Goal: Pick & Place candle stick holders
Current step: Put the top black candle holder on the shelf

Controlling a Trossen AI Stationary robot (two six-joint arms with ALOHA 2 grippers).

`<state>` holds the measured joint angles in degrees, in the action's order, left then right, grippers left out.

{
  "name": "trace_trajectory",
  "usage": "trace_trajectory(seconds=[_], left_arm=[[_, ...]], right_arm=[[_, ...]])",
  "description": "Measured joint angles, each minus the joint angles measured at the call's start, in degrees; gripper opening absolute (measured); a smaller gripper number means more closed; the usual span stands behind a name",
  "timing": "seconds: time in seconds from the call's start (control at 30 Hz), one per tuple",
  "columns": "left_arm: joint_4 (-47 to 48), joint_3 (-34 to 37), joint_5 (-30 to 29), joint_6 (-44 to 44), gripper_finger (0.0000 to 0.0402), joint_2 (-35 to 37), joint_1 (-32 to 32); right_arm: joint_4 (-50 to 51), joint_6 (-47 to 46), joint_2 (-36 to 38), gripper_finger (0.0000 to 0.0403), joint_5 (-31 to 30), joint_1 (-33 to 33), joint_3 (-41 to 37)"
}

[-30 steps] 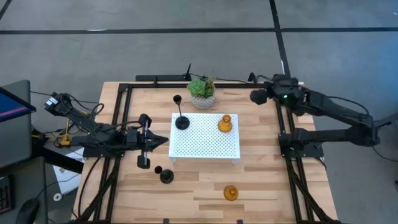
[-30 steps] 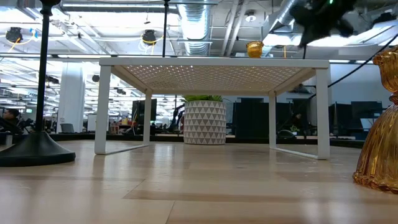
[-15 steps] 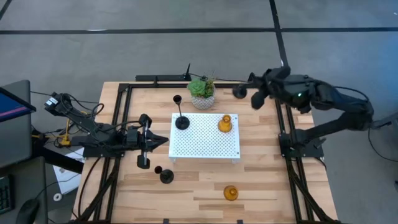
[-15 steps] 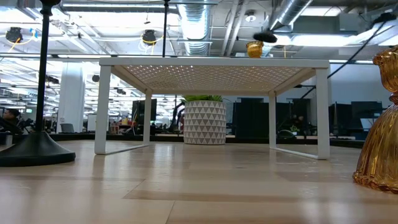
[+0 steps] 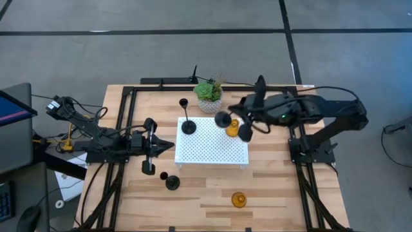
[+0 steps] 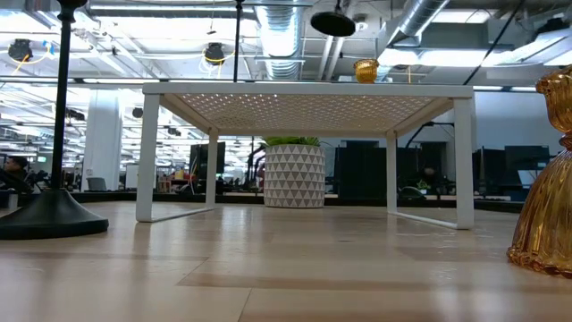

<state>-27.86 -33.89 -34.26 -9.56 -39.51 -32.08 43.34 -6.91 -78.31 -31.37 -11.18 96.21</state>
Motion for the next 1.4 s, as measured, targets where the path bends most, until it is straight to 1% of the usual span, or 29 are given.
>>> trace_trajectory(seconds=[0.2, 0.3, 0.37, 0.47, 0.6, 0.8, 0.93, 1.1, 1.17, 1.23, 1.3, 1.4], left_arm=[[0.0, 0.0, 0.0, 0.0, 0.0007, 0.0, 0.0], [0.0, 0.0, 0.0, 0.0, 0.0007, 0.0, 0.0], [0.1, 0.0, 0.0, 0.0, 0.0007, 0.0, 0.0], [0.5, 0.0, 0.0, 0.0, 0.0007, 0.0, 0.0], [0.9, 0.0, 0.0, 0.0, 0.0007, 0.0, 0.0], [1.0, 0.0, 0.0, 0.0, 0.0007, 0.0, 0.0], [1.3, 0.0, 0.0, 0.0, 0.0007, 0.0, 0.0], [1.5, 0.0, 0.0, 0.0, 0.0007, 0.0, 0.0], [1.6, 0.0, 0.0, 0.0, 0.0007, 0.0, 0.0], [1.9, 0.0, 0.0, 0.0, 0.0007, 0.0, 0.0], [2.1, 0.0, 0.0, 0.0, 0.0007, 0.0, 0.0], [2.2, 0.0, 0.0, 0.0, 0.0007, 0.0, 0.0]], right_arm=[[0.0, 0.0, -3.7, 0.0000, 7.1, 0.9, 0.6], [0.0, 0.0, -5.5, 0.0000, 7.8, 2.1, 0.6], [-0.1, 0.0, -6.5, 0.0000, 9.2, 3.3, 0.6], [-0.5, 0.0, -7.6, 0.0000, 13.2, 5.5, 0.6], [-0.5, 0.6, -9.5, 0.0000, 14.4, 8.2, 0.6], [-0.5, 1.3, -11.8, 0.0000, 19.6, 12.1, 0.6], [-0.9, 2.0, -13.0, 0.0000, 20.3, 13.2, 0.6], [-3.6, 2.4, -13.6, 0.0000, 23.8, 14.2, 0.3], [-2.3, 2.5, -13.9, 0.0000, 24.0, 14.6, 0.0], [-3.5, 2.6, -14.4, 0.0000, 24.0, 14.8, 0.2], [-2.2, 2.9, -14.5, 0.0000, 24.0, 15.1, 0.1], [-2.9, 3.0, -14.7, 0.0000, 24.0, 15.1, 0.1]])
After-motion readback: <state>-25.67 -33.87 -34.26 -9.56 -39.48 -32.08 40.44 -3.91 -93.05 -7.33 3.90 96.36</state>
